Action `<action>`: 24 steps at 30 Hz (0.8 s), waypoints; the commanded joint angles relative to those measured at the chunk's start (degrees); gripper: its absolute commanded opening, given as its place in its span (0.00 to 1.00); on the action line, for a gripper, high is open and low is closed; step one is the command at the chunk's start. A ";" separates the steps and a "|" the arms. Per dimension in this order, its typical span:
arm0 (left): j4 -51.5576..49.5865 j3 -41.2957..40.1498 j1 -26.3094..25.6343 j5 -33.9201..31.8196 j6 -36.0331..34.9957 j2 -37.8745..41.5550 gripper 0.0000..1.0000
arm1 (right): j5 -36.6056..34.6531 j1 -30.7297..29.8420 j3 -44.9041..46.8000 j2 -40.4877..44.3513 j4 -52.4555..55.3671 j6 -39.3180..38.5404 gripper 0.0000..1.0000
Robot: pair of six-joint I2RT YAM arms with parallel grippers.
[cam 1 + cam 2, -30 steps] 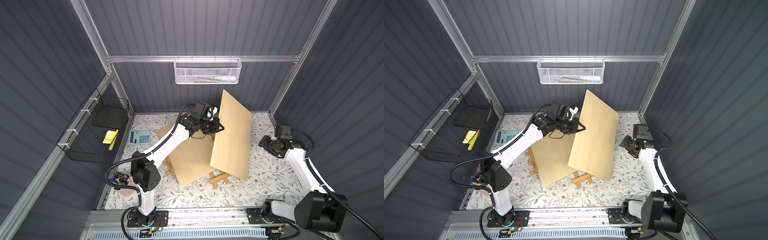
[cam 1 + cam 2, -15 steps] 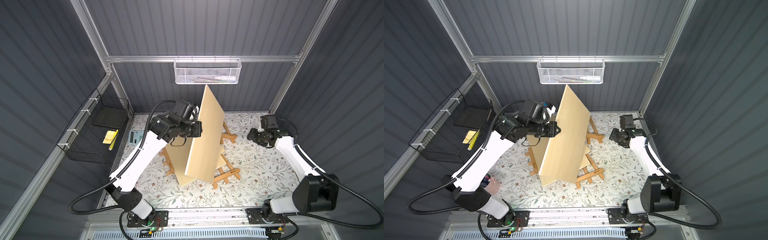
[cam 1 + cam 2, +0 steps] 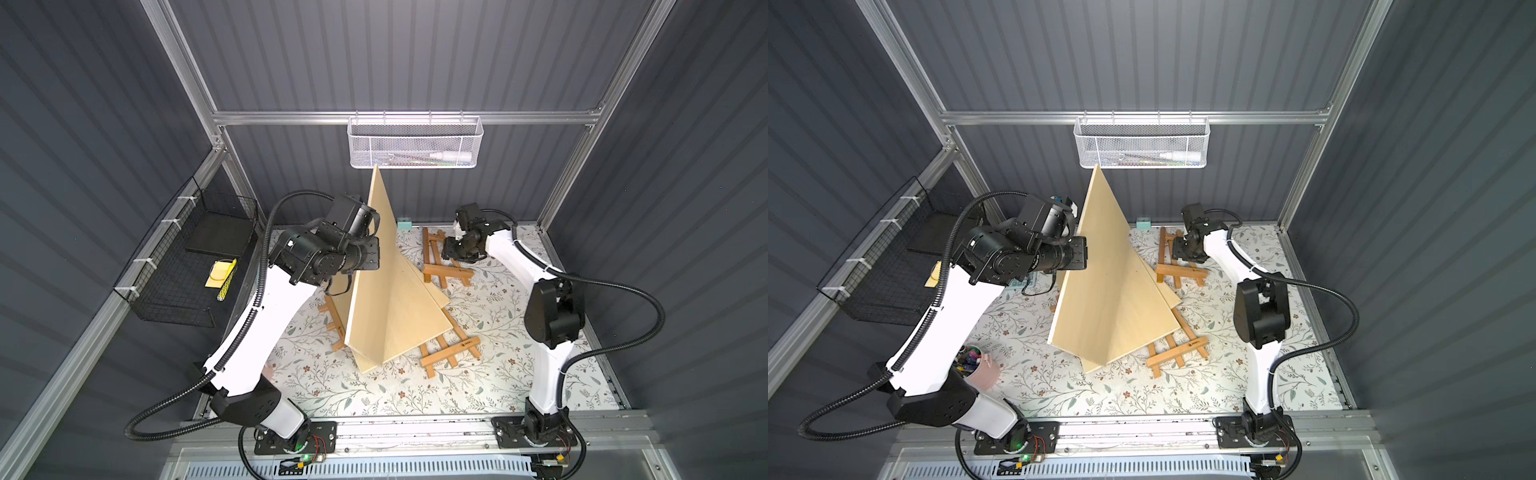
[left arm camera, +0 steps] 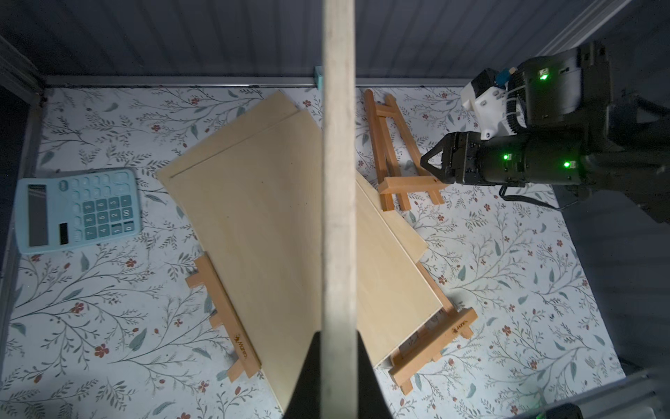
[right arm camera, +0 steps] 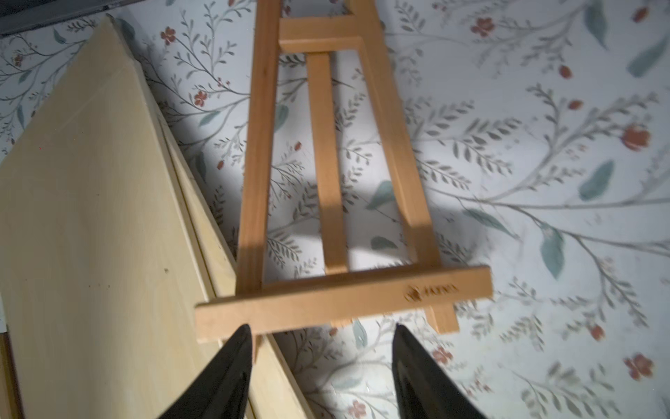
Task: Assemble the easel
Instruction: Pick up the easel at the center of the board.
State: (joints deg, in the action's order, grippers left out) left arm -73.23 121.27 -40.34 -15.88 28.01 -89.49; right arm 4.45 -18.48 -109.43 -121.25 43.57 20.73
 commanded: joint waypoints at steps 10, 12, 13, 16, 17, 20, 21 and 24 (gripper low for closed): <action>8.06 0.83 3.55 2.07 0.38 -2.25 0.00 | 6.53 -2.94 -29.78 -23.66 10.27 -1.16 0.60; 8.14 0.79 3.68 2.81 0.29 -2.66 0.00 | 5.03 -3.40 -33.23 -26.19 12.59 -1.67 0.60; 8.28 0.74 3.76 3.26 0.31 -2.70 0.00 | 4.70 -3.49 -33.92 -26.87 13.02 -1.98 0.59; 8.80 0.71 3.95 4.44 0.07 -3.03 0.00 | 3.79 -3.49 -33.42 -27.36 12.65 -2.51 0.58; 8.84 0.76 4.06 4.53 0.18 -3.22 0.00 | 2.76 -3.58 -33.40 -27.61 12.70 -2.58 0.57; 9.32 0.82 4.13 4.91 0.17 -3.89 0.00 | 1.68 -3.56 -33.42 -28.15 12.48 -3.13 0.51; 9.84 0.72 4.13 5.09 0.16 -4.06 0.00 | 1.30 -3.58 -33.40 -28.21 12.37 -3.38 0.46; 10.87 1.03 4.31 5.68 0.20 -4.76 0.00 | 0.03 -3.58 -33.01 -26.66 11.88 -5.05 0.24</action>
State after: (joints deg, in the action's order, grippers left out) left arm -71.94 120.36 -36.62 -10.85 28.03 -95.15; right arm 7.05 -22.06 -141.32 -148.88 54.41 17.15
